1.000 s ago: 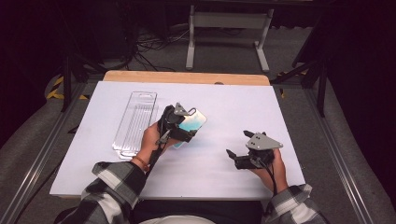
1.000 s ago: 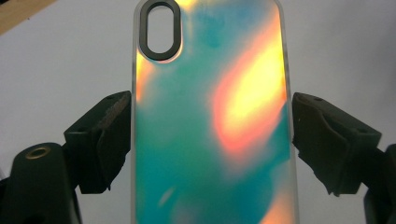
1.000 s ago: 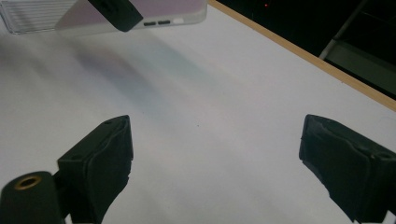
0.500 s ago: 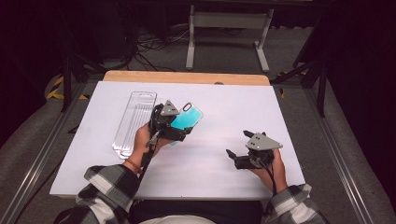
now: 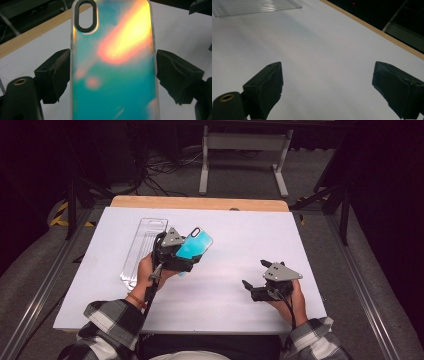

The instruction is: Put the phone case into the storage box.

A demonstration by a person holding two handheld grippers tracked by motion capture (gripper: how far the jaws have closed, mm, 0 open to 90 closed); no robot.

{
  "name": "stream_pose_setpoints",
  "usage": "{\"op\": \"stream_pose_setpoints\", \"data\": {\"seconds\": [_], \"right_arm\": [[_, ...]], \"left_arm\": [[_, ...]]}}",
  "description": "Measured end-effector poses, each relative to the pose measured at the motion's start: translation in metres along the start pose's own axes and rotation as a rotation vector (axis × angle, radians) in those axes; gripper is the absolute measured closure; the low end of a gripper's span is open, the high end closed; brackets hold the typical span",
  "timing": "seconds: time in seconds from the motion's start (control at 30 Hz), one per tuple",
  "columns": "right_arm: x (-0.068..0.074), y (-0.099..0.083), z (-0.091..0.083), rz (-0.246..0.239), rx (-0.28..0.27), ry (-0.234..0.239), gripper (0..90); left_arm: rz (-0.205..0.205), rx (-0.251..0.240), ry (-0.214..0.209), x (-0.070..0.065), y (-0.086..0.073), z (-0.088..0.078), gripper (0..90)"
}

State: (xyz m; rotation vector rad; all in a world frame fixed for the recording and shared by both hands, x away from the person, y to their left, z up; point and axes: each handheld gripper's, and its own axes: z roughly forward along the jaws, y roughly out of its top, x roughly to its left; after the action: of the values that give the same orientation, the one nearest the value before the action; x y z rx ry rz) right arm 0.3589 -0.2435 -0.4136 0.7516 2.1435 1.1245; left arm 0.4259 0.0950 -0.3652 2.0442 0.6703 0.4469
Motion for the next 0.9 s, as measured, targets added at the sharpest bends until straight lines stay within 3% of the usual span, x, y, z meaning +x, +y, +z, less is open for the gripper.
{"op": "stream_pose_setpoints", "data": {"seconds": [0.33,0.63,0.9], "right_arm": [[0.0,-0.001,0.001,-0.004,0.004,-0.001,10.6],[0.0,-0.001,0.001,-0.008,0.009,0.003,10.9],[0.0,-0.001,0.002,-0.008,0.011,0.007,11.1]], "left_arm": [[-0.02,-0.037,0.027,0.006,-0.003,-0.015,17.1],[-0.047,-0.075,0.083,0.019,-0.008,-0.032,17.1],[-0.063,-0.089,0.097,0.026,-0.012,-0.043,17.1]]}}
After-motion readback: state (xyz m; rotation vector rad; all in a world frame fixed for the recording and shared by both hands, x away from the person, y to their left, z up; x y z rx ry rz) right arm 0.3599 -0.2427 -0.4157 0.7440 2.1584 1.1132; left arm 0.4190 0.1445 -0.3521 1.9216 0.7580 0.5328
